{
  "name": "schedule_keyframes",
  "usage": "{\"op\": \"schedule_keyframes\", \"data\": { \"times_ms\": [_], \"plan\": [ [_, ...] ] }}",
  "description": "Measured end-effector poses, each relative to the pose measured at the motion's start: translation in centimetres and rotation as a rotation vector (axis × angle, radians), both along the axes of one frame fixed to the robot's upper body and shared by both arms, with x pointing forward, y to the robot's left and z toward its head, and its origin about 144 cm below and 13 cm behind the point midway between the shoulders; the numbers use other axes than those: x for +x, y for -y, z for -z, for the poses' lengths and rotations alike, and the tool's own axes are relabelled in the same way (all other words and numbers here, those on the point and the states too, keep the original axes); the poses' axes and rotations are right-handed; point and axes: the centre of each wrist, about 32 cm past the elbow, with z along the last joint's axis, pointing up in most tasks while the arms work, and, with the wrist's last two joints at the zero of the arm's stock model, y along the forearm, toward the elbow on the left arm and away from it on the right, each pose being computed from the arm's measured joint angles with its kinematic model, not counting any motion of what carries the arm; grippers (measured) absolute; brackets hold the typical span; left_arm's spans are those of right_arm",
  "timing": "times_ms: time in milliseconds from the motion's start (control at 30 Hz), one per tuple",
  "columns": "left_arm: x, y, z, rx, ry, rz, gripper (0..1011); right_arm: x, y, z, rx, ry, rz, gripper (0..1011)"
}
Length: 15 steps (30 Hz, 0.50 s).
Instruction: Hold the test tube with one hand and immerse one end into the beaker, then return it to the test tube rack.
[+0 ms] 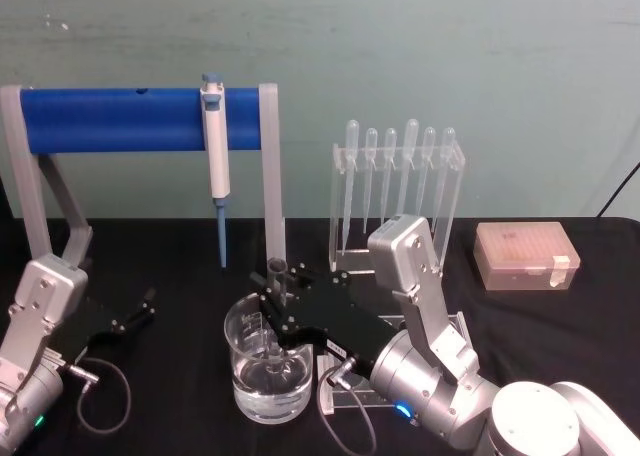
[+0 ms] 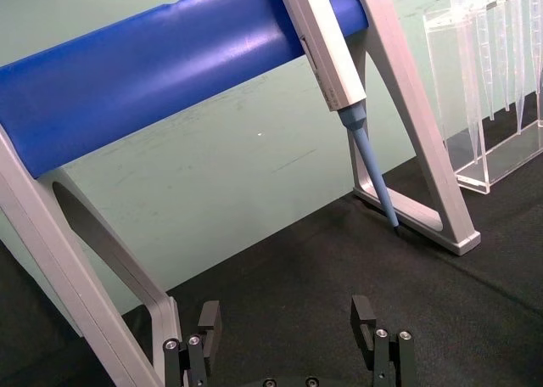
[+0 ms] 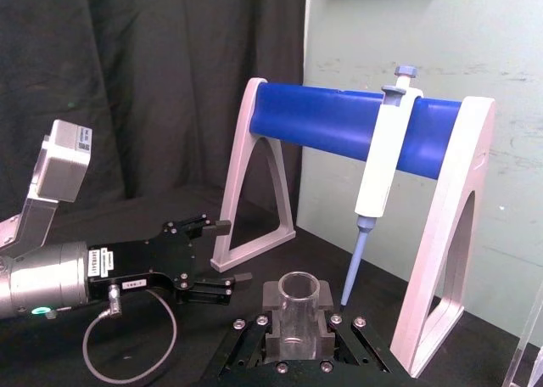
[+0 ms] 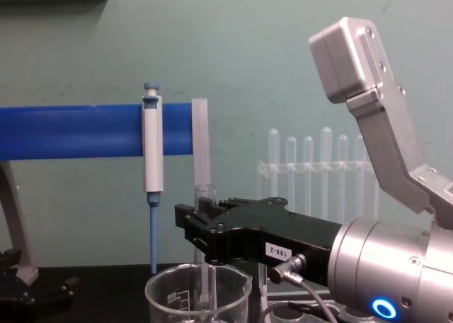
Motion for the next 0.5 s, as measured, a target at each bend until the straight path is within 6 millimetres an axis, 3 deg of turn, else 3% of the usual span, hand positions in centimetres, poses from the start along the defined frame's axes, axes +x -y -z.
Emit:
{"op": "schedule_keyframes", "data": {
  "times_ms": [500],
  "plan": [
    [0.0,0.0,0.0,0.0,0.0,0.0,1000,0.0,0.0,0.0,0.0,0.0,0.0,225]
  ]
}}
